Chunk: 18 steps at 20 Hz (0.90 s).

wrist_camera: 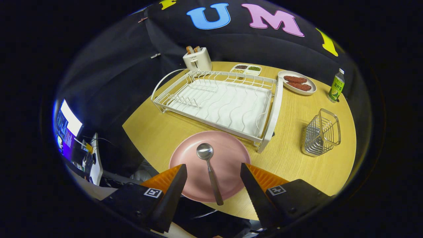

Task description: Take the plate from the dish rack, then take the spoon from the basket and place it into the plate.

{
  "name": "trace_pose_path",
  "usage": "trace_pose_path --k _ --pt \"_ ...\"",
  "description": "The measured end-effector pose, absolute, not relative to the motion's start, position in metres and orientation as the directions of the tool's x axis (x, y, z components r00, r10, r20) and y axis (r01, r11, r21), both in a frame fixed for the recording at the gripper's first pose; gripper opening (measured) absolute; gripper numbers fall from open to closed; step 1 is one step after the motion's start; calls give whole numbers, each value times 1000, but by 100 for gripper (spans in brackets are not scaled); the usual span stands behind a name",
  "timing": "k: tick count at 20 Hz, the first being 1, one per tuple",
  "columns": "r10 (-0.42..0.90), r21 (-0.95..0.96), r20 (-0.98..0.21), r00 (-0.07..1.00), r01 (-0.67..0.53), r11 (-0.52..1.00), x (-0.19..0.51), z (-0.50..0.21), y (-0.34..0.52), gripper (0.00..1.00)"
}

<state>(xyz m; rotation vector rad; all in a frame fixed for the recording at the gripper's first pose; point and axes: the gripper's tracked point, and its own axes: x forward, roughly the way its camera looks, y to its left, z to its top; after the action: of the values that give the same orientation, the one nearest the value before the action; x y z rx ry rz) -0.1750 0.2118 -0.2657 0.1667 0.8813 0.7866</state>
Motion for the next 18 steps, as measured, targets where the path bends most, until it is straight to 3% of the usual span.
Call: trace_pose_path --k 8,13,18 --pt "628 338 -504 593 -534 775 -121 -186 167 99" --pt "549 226 -357 756 -500 836 -76 -105 122 99" --pt "487 138 -213 847 -468 873 -51 -33 77 96"
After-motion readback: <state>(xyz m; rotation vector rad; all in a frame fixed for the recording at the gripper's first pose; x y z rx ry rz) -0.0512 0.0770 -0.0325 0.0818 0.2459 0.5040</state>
